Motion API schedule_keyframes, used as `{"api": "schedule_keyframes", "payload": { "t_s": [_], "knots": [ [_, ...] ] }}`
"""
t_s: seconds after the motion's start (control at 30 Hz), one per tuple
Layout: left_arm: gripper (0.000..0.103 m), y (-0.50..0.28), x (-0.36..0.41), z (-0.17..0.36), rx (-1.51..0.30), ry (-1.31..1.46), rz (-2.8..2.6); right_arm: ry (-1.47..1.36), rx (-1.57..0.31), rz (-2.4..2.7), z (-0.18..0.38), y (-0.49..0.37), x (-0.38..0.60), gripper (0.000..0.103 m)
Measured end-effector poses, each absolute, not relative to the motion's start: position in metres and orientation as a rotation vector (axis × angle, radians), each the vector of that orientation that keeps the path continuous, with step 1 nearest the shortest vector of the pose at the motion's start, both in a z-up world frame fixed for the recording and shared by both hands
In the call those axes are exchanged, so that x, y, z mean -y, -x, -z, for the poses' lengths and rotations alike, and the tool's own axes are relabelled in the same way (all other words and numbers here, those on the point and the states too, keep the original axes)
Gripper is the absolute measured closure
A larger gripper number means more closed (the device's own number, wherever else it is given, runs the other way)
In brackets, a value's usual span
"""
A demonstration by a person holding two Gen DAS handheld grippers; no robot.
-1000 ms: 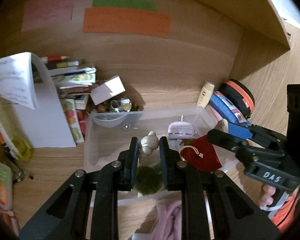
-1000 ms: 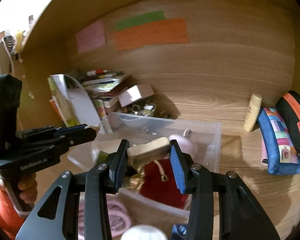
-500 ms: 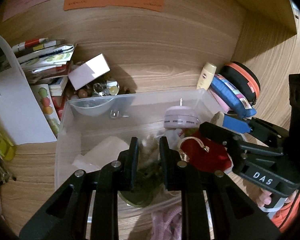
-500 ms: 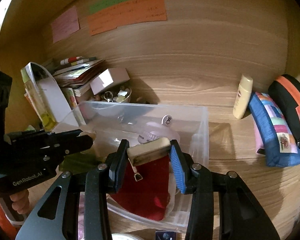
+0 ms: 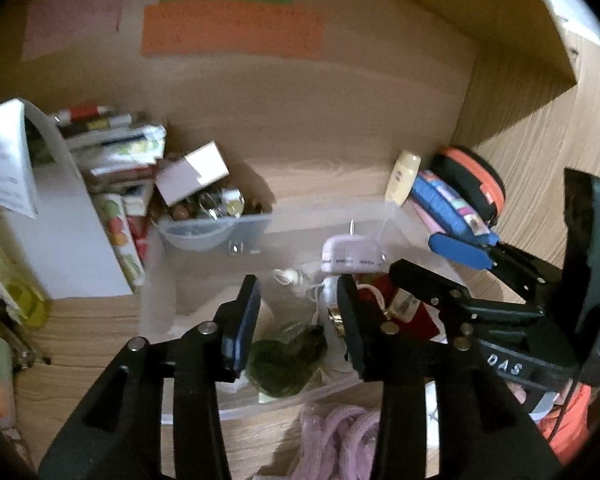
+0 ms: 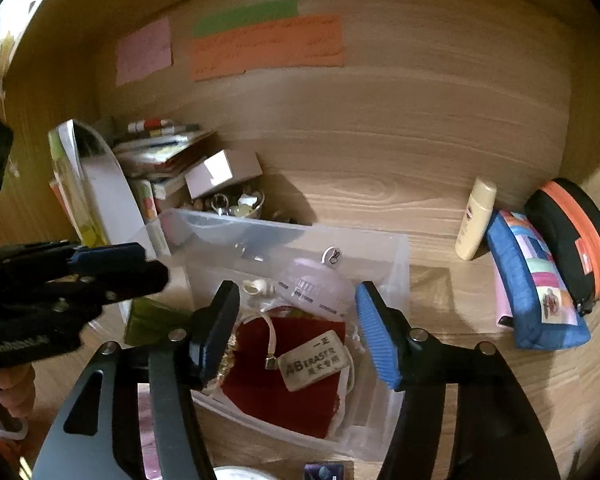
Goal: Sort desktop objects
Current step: 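Open both tools to drop the block and seashell into the bin, then move both tools toward the white round container and small black clip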
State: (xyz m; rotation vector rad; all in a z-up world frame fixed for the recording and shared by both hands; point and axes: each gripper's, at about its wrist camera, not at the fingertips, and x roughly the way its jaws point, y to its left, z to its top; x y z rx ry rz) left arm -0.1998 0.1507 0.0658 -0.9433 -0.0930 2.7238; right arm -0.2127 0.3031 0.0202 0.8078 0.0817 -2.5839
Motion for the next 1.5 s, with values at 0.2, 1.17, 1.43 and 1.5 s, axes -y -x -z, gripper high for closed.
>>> {"api": "schedule_keyframes", "payload": {
  "t_s": [0.2,1.17,1.43,1.5],
  "knots": [
    [0.047,0.171,-0.134,-0.084,0.046,0.856,-2.802,-0.767,-0.072,2.574,-0.036,0.196,-0.309,0.04],
    [0.045,0.073,-0.088,0.018,0.047,1.25,-2.757,-0.976,-0.111,2.508,0.03,0.108,-0.325,0.031],
    [0.048,0.064,-0.095,0.031,0.027,1.27,-2.752,-1.039,-0.13,2.486,0.041,0.113,-0.318,0.031],
    [0.051,0.063,-0.097,0.032,0.025,1.26,-2.749,-1.076,-0.149,2.477,0.045,0.117,-0.315,0.031]
  ]
}}
